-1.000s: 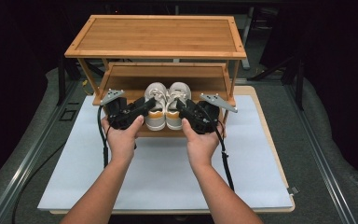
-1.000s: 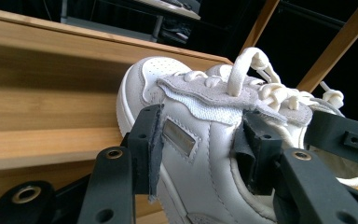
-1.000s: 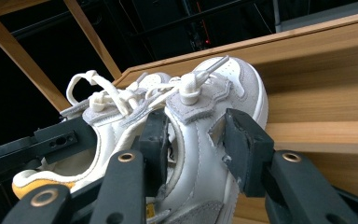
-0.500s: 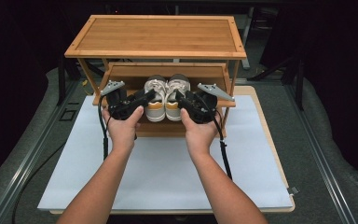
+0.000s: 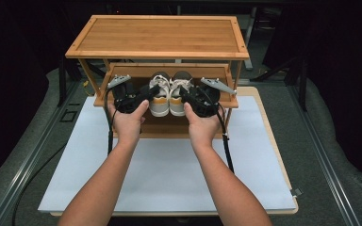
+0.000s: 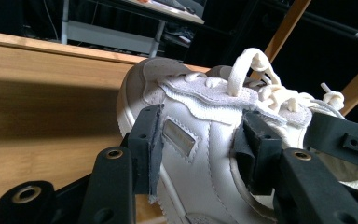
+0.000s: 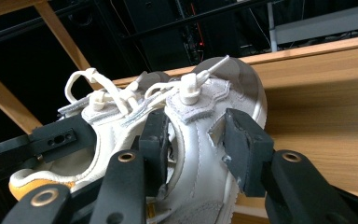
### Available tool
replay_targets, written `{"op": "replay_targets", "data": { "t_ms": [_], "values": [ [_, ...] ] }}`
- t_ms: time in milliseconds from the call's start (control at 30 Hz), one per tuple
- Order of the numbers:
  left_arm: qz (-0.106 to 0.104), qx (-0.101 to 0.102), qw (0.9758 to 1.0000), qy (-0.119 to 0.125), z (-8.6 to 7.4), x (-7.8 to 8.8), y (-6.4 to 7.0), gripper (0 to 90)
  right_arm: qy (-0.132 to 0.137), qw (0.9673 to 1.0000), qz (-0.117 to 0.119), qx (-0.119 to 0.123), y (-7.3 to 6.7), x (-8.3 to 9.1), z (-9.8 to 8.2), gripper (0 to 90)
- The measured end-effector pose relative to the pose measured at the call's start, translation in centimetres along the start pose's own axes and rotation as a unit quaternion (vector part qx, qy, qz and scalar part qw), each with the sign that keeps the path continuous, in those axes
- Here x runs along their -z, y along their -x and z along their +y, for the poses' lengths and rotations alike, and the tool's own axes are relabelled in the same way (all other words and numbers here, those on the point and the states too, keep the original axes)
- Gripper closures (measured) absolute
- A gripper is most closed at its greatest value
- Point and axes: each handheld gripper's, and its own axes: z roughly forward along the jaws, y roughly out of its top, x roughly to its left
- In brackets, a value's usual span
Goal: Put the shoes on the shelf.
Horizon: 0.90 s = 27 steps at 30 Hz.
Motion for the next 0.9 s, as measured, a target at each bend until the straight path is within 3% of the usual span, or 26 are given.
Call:
{"op": "replay_targets", "data": {
  "t_ms": [367, 567, 633, 767, 867, 900],
  "values": [
    [-0.006, 0.009, 0.9999, -0.004, 0.6, -1.5, -0.3, 55.5, 0.005, 1.0000, -0.003, 0.001, 0.8, -1.1, 1.2, 61.2],
    [-0.001, 0.009, 0.9998, -0.015, 0.7, -1.9, -0.7, 55.3, -0.015, 0.9998, -0.016, -0.002, 1.0, -1.6, 1.1, 61.1],
    [0.003, 0.012, 0.9998, -0.018, 0.7, -1.9, -0.7, 54.9, -0.014, 0.9999, -0.006, -0.006, 1.0, -1.8, 0.9, 61.0],
    [0.007, 0.009, 0.9996, -0.025, 0.7, -1.8, -0.7, 54.8, -0.029, 0.9995, -0.008, -0.007, 1.0, -1.8, 0.8, 60.9],
    [0.005, 0.014, 0.9995, -0.026, 0.7, -1.8, -0.9, 54.6, -0.026, 0.9996, -0.007, -0.009, 1.1, -1.9, 0.8, 60.8],
    [0.004, 0.022, 0.9994, -0.028, 0.7, -1.9, -1.0, 54.3, -0.036, 0.9992, -0.013, -0.011, 1.2, -1.9, 0.8, 60.7]
  ]
}}
